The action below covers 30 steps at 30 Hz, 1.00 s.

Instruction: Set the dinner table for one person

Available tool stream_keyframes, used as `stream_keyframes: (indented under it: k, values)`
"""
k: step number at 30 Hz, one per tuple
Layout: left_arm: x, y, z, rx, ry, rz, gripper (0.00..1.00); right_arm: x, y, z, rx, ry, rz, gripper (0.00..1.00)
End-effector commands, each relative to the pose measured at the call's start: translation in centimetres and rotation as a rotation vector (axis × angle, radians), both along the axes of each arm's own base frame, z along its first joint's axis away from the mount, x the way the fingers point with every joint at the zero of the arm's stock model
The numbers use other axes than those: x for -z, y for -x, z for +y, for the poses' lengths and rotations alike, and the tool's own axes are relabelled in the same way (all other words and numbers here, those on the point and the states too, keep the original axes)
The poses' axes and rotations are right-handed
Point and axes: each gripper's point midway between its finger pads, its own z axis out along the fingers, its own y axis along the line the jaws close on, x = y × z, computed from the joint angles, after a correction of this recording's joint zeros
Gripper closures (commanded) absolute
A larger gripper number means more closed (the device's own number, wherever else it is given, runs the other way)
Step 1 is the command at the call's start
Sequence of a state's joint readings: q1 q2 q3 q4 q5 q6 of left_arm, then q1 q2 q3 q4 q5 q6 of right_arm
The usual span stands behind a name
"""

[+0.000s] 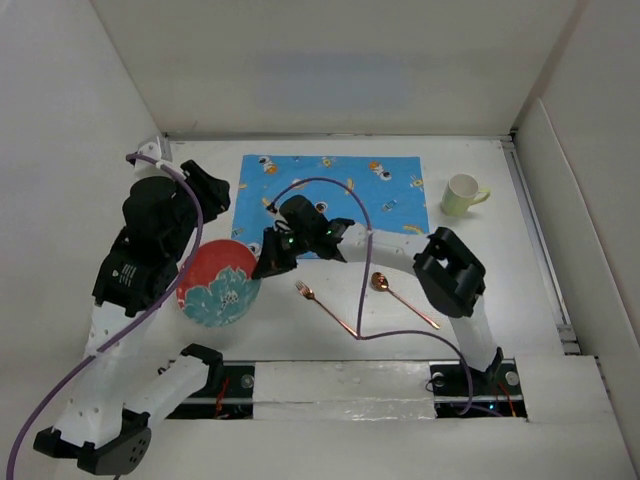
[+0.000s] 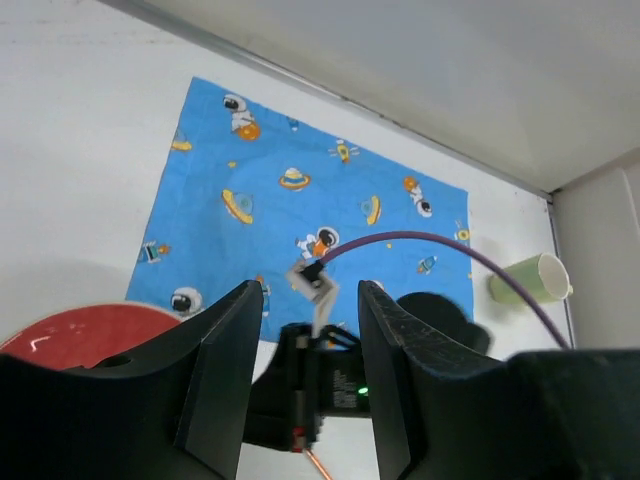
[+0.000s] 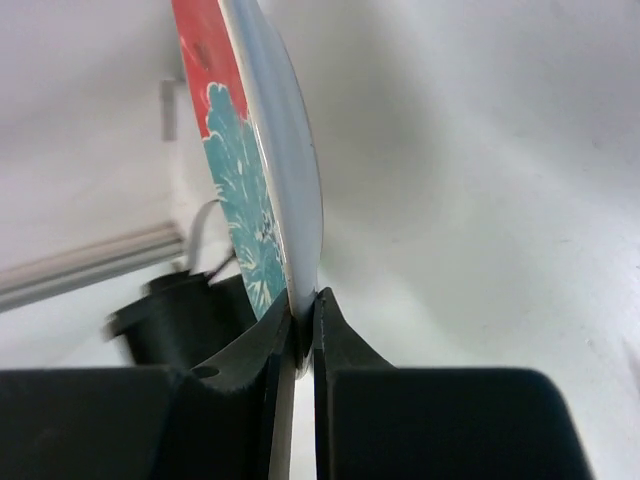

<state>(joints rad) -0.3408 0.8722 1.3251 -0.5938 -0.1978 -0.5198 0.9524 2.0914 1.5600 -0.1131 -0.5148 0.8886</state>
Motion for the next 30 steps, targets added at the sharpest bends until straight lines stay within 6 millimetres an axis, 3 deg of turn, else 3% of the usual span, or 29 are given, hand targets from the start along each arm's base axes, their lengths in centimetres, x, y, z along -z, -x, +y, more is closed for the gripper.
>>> stream_keyframes:
  k: [1, 3, 4, 8, 11, 12, 14, 19, 21, 30]
  values:
    - [-1.6, -1.3, -0.2, -0.002, -0.019, -0.058, 0.6, -15.1, -6.5, -3.0, 0.041, -0.372, -0.209, 1.0]
    - [-0.9, -1.9, -0.9, 0.018, -0.011, -0.042, 0.61, -15.9, -8.7, -4.9, 0.088, -0.379, -0.229, 1.0]
    - [-0.5, -2.2, -1.1, 0.023, -0.011, -0.036, 0.62, -15.7, -11.0, -6.7, 0.14, -0.367, -0.241, 1.0]
    - [1.5, -3.2, -1.7, 0.045, -0.034, 0.001, 0.65, -13.7, -16.0, -11.8, 0.277, -0.297, -0.242, 1.0]
    - [3.5, -4.4, -2.8, 0.095, -0.071, 0.059, 0.77, -12.5, -19.4, -15.5, 0.384, -0.261, -0.24, 1.0]
    - [4.3, -5.2, -3.2, 0.106, -0.081, 0.084, 0.9, -12.1, -20.1, -16.4, 0.404, -0.259, -0.236, 1.0]
    - [4.9, -5.7, -4.0, 0.139, -0.088, 0.1, 1.0, -11.1, -22.0, -18.4, 0.461, -0.244, -0.218, 1.0]
    - [6.1, -7.5, -5.4, 0.184, -0.085, 0.123, 1.0, -9.5, -24.2, -20.9, 0.529, -0.213, -0.173, 1.0]
    - [6.5, -7.9, -5.9, 0.202, -0.086, 0.131, 0.93, -8.7, -24.6, -21.5, 0.552, -0.191, -0.162, 1.0]
    - [9.0, -8.2, -6.9, 0.251, -0.088, 0.183, 0.86, -3.2, -24.4, -22.9, 0.617, -0.135, -0.051, 1.0]
